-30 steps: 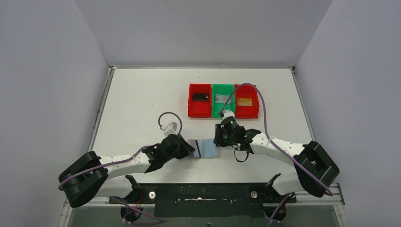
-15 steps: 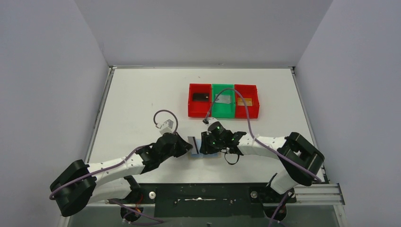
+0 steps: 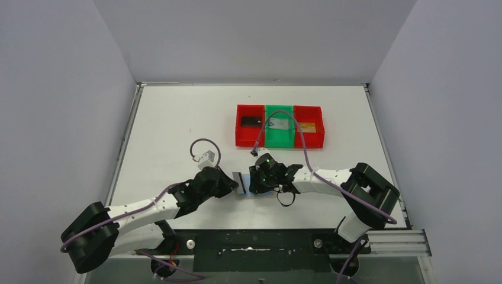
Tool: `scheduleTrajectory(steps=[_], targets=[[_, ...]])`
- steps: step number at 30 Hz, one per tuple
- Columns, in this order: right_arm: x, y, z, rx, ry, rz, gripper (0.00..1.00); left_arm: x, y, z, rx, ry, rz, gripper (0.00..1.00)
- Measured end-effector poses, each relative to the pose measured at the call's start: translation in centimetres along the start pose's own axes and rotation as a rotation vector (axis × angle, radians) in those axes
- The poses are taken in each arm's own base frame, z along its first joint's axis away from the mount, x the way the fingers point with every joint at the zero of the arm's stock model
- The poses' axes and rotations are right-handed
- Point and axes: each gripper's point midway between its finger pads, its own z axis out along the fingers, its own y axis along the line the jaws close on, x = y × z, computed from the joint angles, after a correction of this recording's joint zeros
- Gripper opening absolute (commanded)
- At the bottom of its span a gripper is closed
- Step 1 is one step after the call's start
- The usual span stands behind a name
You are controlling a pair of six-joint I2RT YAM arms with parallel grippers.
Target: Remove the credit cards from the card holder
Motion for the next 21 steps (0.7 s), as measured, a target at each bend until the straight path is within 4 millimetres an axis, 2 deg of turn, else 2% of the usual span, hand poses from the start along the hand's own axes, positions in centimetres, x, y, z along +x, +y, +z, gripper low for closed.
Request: scheduleTrajectory(steps=[7,13,18,21], targets=[[0.0,-2.4,-0.2,0.130,-0.018,0.017,0.25,0.1,0.3,-0.1,-0.001,0.000,-0.001,0.00],[-0.6,-4.0,-1.3,0.227,-0.060,0.031,0.26,0.2,0.4,0.0,0.010,0.001,-0.004,0.00],[-1.5,-4.4,-2.5,0.261,-0.106,0.040,0.28,0.3,-0.2,-0.1,0.036,0.006,-0.007,0.00],[-2.8,-4.2,-3.7,0.243,-0.158,0.060,0.32,0.2,-1.0,-0.1,0.075,0.006,-0.009,0.00]])
